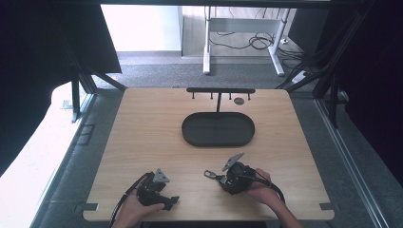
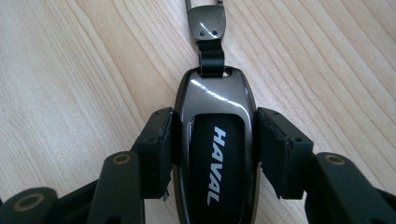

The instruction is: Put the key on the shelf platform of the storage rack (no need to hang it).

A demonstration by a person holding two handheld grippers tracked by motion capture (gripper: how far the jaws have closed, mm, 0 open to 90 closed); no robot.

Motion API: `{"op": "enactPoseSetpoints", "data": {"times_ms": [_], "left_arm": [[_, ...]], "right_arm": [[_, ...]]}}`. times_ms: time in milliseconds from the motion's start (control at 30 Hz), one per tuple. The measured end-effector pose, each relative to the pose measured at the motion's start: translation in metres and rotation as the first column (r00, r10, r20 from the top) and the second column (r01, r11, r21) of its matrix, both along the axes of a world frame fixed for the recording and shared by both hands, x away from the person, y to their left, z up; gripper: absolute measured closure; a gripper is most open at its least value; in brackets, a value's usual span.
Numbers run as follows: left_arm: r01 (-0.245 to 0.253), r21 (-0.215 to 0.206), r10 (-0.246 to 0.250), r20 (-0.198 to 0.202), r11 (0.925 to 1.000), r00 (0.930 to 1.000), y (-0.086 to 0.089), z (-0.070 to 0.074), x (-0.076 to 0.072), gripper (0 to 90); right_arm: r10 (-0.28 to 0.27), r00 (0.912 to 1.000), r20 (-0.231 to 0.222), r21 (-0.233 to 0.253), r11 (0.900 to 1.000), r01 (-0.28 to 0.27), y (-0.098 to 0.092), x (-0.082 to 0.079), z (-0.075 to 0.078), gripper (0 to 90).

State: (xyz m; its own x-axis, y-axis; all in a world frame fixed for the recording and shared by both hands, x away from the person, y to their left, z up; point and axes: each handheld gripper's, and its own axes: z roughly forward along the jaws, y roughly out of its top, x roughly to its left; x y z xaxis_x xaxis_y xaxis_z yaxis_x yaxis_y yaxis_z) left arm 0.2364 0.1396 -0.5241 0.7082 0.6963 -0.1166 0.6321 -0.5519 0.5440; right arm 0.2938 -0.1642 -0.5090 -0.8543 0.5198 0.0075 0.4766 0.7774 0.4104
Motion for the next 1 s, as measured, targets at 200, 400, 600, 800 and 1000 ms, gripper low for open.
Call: {"op": "enactPoseSetpoints", "data": {"times_ms": [200,400,600,800,1000], "left_arm": [[0.0,0.003,0.0,0.002,1.0,1.0,-0.0004,0.0,-0.0002,20.2],[0.003,0.0,-0.003,0.003,1.0,1.0,0.0002,-0.0002,0.0004,20.3],[0.007,0.006,-0.007,0.006,1.0,1.0,-0.0006,-0.0004,-0.0002,19.6],[0.008,0.005,-0.008,0.006,1.0,1.0,-0.0004,-0.0004,-0.0002,19.6],[0.008,0.002,-0.008,0.005,1.0,1.0,0.0,-0.0004,0.0,19.6]], "right_arm": [[0.0,1.0,0.002,0.003,1.0,0.0,0.0011,-0.0004,-0.0002,49.0],[0.003,1.0,0.004,0.006,1.0,-0.003,0.0024,-0.0004,-0.0005,49.1],[0.003,0.9999,0.01,0.019,1.0,-0.003,0.0041,-0.0017,-0.0012,49.0],[0.0,1.0,0.009,0.02,1.0,0.0,0.0049,-0.0019,-0.0009,49.3],[-0.009,0.9999,0.007,0.015,1.0,0.008,0.0028,0.0018,0.0,49.4]]}}
